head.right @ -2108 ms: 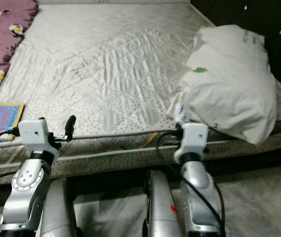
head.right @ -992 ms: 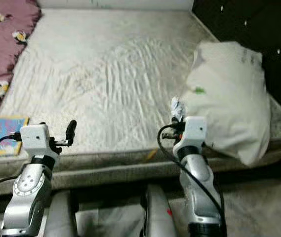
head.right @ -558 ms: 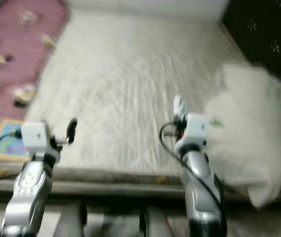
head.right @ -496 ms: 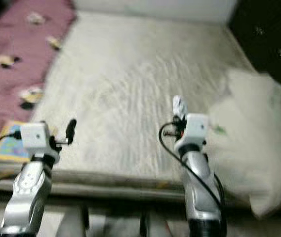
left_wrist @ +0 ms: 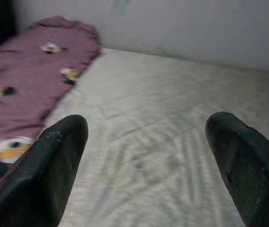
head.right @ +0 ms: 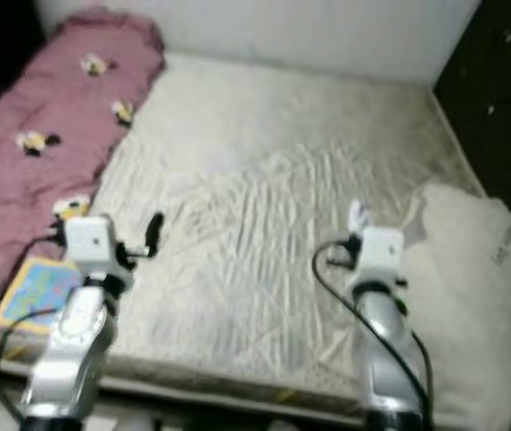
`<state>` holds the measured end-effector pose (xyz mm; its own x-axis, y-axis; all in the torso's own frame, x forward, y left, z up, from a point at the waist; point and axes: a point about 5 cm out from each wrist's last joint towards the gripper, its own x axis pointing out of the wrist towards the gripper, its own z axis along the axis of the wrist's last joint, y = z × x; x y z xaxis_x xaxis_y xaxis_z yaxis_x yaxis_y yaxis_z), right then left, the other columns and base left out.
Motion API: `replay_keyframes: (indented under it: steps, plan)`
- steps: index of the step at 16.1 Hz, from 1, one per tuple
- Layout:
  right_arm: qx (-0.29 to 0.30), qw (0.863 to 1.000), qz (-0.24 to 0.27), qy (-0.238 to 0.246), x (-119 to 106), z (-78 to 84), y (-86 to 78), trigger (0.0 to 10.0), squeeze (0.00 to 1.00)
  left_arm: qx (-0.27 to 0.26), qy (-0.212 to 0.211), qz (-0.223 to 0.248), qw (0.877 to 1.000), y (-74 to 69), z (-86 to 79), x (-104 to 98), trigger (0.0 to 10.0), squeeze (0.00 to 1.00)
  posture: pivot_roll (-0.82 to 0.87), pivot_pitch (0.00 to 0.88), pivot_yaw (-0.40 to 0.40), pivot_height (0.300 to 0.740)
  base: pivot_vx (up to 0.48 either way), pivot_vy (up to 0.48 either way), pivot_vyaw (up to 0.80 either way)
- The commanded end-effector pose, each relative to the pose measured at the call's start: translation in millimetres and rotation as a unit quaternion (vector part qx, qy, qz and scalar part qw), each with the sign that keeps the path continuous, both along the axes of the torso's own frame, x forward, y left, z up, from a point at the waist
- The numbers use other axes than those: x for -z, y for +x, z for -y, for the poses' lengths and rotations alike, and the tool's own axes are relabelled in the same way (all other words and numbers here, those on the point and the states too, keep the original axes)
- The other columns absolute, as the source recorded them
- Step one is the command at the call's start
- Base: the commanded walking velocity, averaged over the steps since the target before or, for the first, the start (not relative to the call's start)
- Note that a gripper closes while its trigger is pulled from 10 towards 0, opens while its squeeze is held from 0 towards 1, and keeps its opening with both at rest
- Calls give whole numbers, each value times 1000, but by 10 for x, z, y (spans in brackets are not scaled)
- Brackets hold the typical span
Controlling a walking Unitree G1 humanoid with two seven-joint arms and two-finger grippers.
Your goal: Clean up the room
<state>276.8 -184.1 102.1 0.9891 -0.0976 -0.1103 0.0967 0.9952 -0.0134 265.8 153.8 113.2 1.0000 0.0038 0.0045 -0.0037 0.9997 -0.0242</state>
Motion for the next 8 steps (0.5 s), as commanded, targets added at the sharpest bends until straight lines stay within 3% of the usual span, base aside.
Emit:
replay_keyframes:
  steps: [1,8]
  plan:
    - [-20,999,31,-12,-137,-95,43,10000,0,-21,0,-14,1000,-31,-109,49,10000,0,-16,27,-69,740,0,0,0]
    - [17,1000,3,-2,-12,-50,31,10000,0,-33,-9,-37,999,-84,-129,141,10000,0,-11,20,-78,740,0,0,0]
